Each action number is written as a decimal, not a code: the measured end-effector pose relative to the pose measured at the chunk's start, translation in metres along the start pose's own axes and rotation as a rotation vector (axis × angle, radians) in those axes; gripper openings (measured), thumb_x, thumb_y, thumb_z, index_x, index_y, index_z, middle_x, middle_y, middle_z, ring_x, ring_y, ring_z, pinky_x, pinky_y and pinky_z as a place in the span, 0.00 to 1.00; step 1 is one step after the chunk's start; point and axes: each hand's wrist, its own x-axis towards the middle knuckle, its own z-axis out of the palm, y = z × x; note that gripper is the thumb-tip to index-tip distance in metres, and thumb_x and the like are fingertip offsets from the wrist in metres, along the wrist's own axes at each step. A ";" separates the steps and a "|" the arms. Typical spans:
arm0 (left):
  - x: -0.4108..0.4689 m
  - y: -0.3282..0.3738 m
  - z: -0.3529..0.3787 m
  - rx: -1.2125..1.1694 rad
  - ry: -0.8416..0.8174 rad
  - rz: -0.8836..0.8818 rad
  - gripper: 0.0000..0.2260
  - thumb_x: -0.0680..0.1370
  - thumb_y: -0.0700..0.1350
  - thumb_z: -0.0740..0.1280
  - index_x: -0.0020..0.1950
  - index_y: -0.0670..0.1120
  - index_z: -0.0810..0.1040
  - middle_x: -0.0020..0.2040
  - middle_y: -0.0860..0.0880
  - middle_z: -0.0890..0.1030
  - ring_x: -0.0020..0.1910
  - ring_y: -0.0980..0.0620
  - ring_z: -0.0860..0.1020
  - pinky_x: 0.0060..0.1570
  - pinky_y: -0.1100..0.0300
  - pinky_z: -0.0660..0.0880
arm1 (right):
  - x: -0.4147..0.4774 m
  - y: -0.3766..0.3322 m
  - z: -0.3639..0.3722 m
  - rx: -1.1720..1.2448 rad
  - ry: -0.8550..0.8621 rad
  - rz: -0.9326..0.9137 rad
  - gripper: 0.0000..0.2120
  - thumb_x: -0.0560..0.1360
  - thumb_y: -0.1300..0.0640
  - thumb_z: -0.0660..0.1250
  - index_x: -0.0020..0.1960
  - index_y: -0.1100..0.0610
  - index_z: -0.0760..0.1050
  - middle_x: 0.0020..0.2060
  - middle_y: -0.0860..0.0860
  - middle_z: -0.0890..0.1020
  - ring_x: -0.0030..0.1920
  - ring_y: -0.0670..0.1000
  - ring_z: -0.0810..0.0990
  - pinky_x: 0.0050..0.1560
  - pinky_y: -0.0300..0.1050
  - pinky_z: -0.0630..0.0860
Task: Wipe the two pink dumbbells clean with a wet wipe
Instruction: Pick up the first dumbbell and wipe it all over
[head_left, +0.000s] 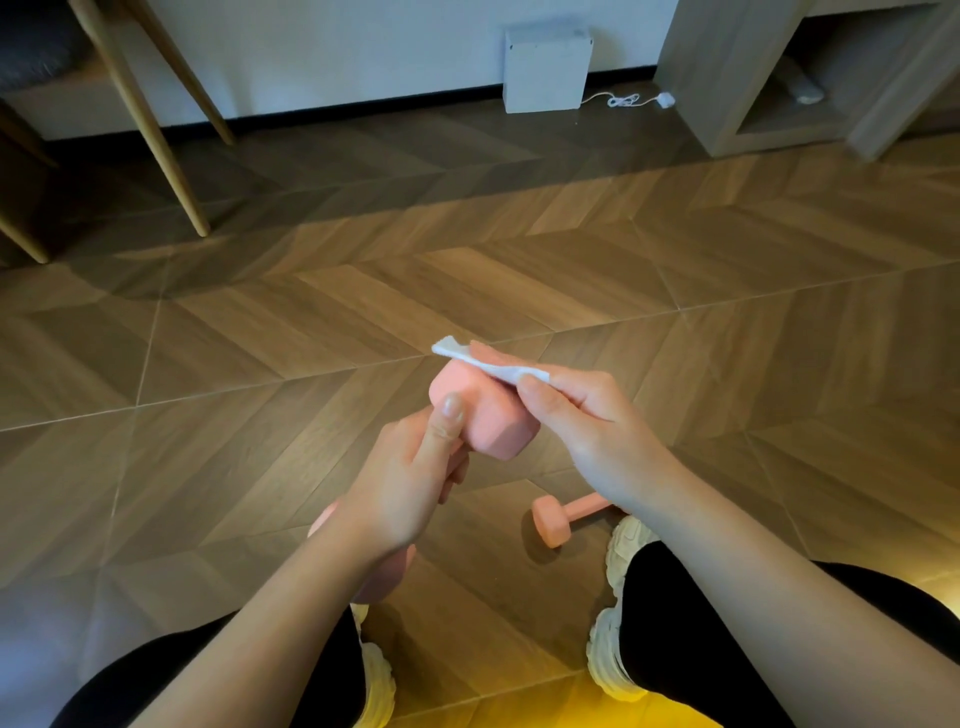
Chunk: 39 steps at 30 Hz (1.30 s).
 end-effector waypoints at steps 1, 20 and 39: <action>0.000 0.000 0.000 -0.015 0.003 0.003 0.35 0.73 0.72 0.46 0.30 0.42 0.67 0.25 0.52 0.70 0.25 0.57 0.68 0.29 0.68 0.64 | -0.002 0.000 0.002 0.010 -0.012 -0.039 0.16 0.83 0.58 0.55 0.66 0.51 0.76 0.69 0.43 0.76 0.72 0.43 0.69 0.76 0.51 0.58; 0.002 -0.004 -0.005 -0.034 0.051 -0.007 0.35 0.74 0.72 0.46 0.32 0.41 0.67 0.26 0.51 0.71 0.26 0.55 0.68 0.29 0.63 0.65 | -0.003 -0.004 0.001 -0.084 0.046 0.030 0.15 0.84 0.59 0.56 0.66 0.51 0.76 0.68 0.43 0.76 0.71 0.39 0.70 0.78 0.56 0.53; 0.005 -0.008 -0.006 -0.136 0.059 -0.061 0.33 0.71 0.80 0.48 0.29 0.50 0.65 0.25 0.52 0.69 0.26 0.52 0.66 0.29 0.56 0.63 | -0.009 -0.002 0.007 -0.160 0.068 -0.069 0.17 0.83 0.60 0.56 0.69 0.57 0.74 0.69 0.47 0.75 0.73 0.43 0.69 0.78 0.54 0.54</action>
